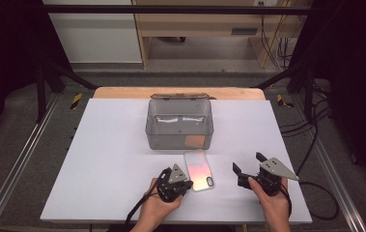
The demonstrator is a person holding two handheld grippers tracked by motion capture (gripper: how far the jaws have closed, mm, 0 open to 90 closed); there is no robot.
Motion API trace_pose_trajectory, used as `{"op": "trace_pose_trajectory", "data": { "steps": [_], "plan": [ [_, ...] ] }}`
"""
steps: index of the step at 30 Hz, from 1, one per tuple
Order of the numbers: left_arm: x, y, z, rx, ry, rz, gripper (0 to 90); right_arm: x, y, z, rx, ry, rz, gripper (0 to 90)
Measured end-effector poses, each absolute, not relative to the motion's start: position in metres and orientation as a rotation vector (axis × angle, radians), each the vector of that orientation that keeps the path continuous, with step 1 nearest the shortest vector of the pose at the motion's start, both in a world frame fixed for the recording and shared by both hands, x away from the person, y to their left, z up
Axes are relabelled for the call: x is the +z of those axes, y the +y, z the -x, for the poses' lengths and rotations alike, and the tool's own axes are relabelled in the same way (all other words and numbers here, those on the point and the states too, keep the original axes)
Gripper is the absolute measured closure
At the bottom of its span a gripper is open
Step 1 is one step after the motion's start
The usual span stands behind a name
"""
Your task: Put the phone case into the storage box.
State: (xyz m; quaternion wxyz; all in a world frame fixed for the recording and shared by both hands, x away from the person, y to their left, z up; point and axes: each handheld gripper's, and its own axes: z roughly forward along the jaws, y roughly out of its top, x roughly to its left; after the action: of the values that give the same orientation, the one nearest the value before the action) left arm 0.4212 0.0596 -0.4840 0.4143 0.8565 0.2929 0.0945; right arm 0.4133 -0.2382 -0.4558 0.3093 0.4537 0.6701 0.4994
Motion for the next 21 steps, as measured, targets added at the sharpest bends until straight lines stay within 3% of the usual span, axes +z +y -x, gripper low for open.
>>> {"op": "trace_pose_trajectory", "data": {
  "steps": [7, 12, 15, 18, 19, 21],
  "plan": [
    [-0.480, 0.059, -0.417, 0.245, 0.723, -2.107, 90.0, -0.453, -0.232, -0.410, 1.337, 1.795, -1.230, 6.3],
    [-0.462, 0.097, -0.415, 0.349, 0.759, -2.013, 87.8, -0.451, -0.212, -0.403, 1.332, 1.869, -1.235, 7.3],
    [-0.457, 0.117, -0.415, 0.413, 0.788, -1.977, 78.7, -0.452, -0.202, -0.402, 1.313, 1.909, -1.233, 7.5],
    [-0.451, 0.149, -0.417, 0.527, 0.825, -1.926, 60.1, -0.455, -0.182, -0.401, 1.260, 1.989, -1.262, 8.4],
    [-0.450, 0.160, -0.417, 0.566, 0.842, -1.901, 60.1, -0.455, -0.182, -0.401, 1.260, 1.989, -1.262, 8.4],
    [-0.448, 0.181, -0.418, 0.633, 0.870, -1.852, 42.2, -0.457, -0.172, -0.402, 1.233, 2.023, -1.269, 8.5]
  ]
}}
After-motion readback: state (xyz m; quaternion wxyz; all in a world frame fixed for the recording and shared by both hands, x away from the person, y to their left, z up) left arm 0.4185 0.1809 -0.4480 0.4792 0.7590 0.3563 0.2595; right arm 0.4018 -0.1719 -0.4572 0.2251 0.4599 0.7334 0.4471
